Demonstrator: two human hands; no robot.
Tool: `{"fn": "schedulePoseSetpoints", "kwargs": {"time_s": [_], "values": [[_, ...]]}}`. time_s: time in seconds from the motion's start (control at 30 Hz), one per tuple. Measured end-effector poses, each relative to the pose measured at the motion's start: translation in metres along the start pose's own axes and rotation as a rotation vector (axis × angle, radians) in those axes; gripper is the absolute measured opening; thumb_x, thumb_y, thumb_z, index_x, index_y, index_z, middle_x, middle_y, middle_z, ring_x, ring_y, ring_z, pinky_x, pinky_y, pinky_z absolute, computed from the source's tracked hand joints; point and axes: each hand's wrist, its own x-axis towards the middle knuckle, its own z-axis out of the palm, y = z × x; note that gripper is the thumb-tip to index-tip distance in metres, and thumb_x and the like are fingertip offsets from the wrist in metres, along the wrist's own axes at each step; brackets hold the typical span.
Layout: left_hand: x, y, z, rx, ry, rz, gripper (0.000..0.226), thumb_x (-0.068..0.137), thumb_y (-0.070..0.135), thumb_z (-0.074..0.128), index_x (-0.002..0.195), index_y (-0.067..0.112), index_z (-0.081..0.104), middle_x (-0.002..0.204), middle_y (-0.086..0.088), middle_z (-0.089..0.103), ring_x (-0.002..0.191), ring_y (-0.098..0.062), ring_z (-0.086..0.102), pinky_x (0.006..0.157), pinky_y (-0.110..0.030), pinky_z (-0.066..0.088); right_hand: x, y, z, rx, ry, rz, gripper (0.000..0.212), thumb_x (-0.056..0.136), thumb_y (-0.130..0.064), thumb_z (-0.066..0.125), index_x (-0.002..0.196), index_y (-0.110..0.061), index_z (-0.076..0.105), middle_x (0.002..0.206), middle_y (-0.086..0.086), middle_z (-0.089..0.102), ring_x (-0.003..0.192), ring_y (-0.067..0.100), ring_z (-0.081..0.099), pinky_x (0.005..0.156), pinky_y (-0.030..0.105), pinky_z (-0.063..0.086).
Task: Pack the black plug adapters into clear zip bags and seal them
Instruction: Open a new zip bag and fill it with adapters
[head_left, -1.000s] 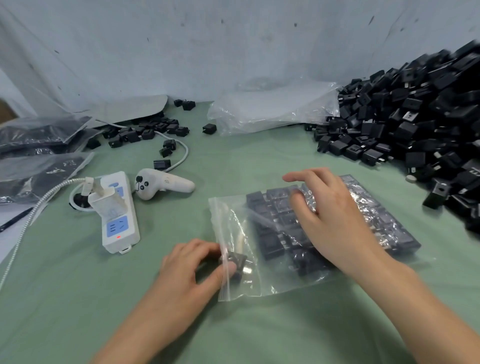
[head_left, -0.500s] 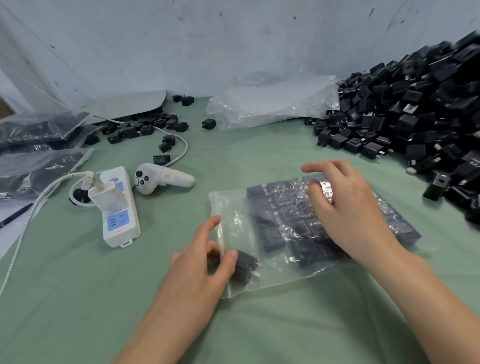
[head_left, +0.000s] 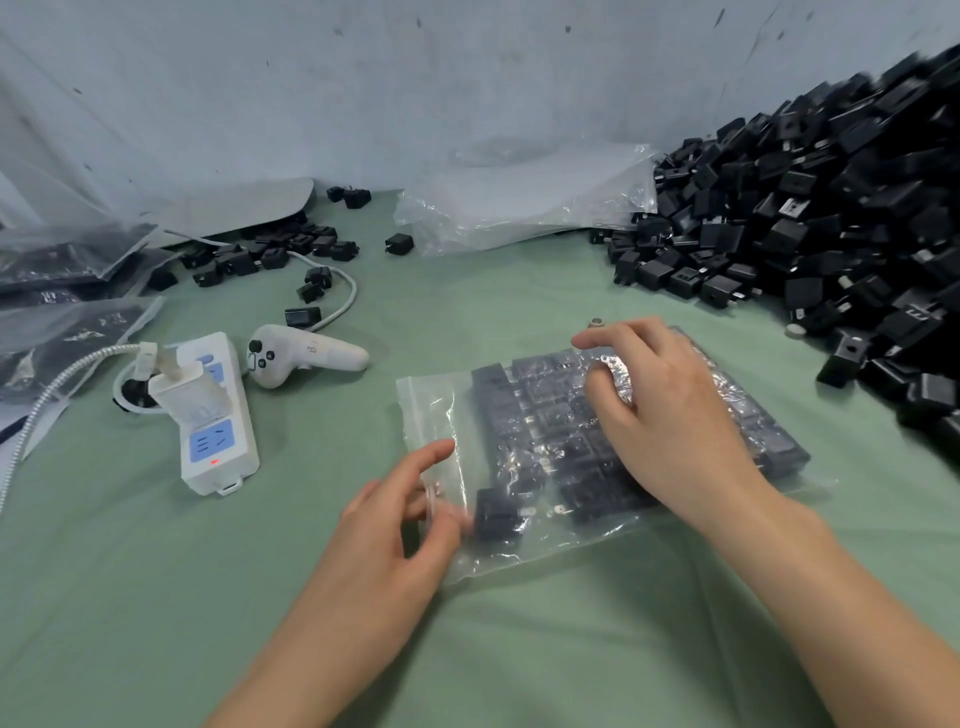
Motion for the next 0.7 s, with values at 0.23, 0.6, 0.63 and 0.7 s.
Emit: {"fn": "schedulePoseSetpoints", "kwargs": {"time_s": [0.23, 0.6, 0.63, 0.7], "values": [[-0.001, 0.007, 0.007, -0.026, -0.023, 0.043, 0.042, 0.095, 0.030, 0.060, 0.127, 0.054, 0.046, 0.091, 0.023, 0.073, 0.125, 0.001, 0.049, 0.114, -0.038, 0.032, 0.000, -0.001, -0.002, 0.015, 0.002, 0.004, 0.029, 0.099, -0.023, 0.047, 0.124, -0.024, 0.061, 0.125, -0.004, 0.053, 0.113, 0.018, 0.048, 0.102, 0.041, 0.039], [0.000, 0.013, 0.008, -0.092, -0.065, -0.010, 0.041, 0.100, 0.010, 0.050, 0.125, 0.044, 0.052, 0.096, 0.017, 0.076, 0.120, 0.009, 0.051, 0.113, -0.027, 0.033, -0.001, 0.001, -0.001, -0.009, -0.008, -0.017, 0.031, 0.097, -0.026, 0.045, 0.123, -0.024, 0.062, 0.122, -0.004, 0.054, 0.108, 0.016, 0.047, 0.098, 0.041, 0.040], [0.002, 0.012, 0.005, -0.112, -0.046, -0.027, 0.035, 0.101, 0.013, 0.050, 0.122, 0.041, 0.055, 0.093, 0.014, 0.076, 0.113, 0.004, 0.058, 0.105, -0.019, 0.037, 0.000, 0.002, -0.002, -0.010, -0.010, -0.018, 0.031, 0.097, -0.027, 0.044, 0.122, -0.024, 0.062, 0.122, -0.004, 0.055, 0.109, 0.017, 0.048, 0.099, 0.041, 0.040], [0.007, 0.008, -0.002, -0.163, 0.021, -0.063, 0.023, 0.100, 0.017, 0.052, 0.113, 0.033, 0.062, 0.087, 0.007, 0.077, 0.097, -0.015, 0.065, 0.085, -0.018, 0.041, 0.001, 0.003, -0.004, -0.010, -0.018, -0.015, 0.032, 0.096, -0.028, 0.043, 0.121, -0.024, 0.063, 0.122, -0.004, 0.056, 0.111, 0.018, 0.048, 0.101, 0.042, 0.039]]}}
